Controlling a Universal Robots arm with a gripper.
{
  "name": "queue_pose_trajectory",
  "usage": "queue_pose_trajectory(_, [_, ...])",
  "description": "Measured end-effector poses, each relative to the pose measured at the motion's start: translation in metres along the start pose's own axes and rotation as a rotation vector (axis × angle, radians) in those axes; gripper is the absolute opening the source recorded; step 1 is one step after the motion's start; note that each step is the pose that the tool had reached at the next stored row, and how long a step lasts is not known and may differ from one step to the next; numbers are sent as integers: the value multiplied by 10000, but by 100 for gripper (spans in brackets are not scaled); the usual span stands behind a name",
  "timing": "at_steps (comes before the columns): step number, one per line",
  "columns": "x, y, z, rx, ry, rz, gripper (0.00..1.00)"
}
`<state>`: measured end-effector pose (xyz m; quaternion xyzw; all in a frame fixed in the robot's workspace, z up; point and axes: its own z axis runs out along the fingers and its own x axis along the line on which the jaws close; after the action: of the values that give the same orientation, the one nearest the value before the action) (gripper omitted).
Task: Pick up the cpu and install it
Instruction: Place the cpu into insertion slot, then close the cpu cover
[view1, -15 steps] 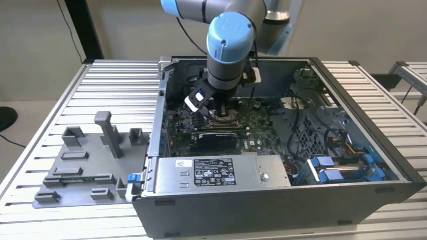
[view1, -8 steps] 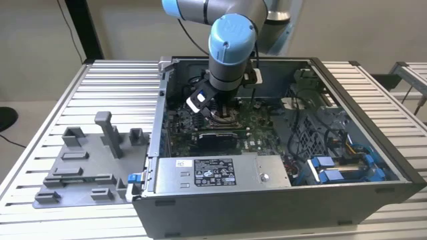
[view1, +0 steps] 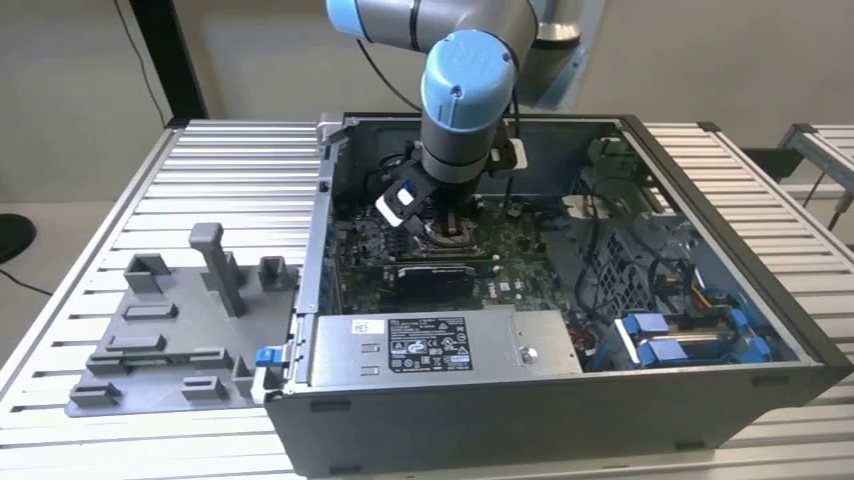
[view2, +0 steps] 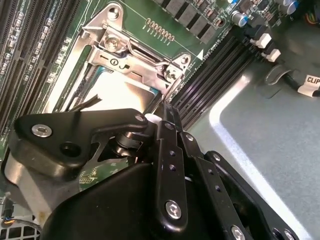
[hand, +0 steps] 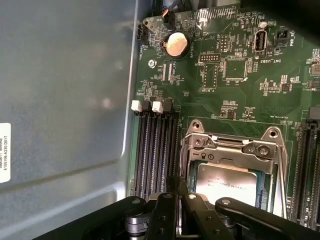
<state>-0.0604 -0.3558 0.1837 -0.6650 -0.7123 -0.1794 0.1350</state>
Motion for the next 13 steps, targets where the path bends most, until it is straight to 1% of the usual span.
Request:
queue_pose_trajectory(7, [-7, 30, 9, 23, 10, 0, 0])
queue_pose_trajectory(13, [-6, 31, 4, 22, -2, 1, 0])
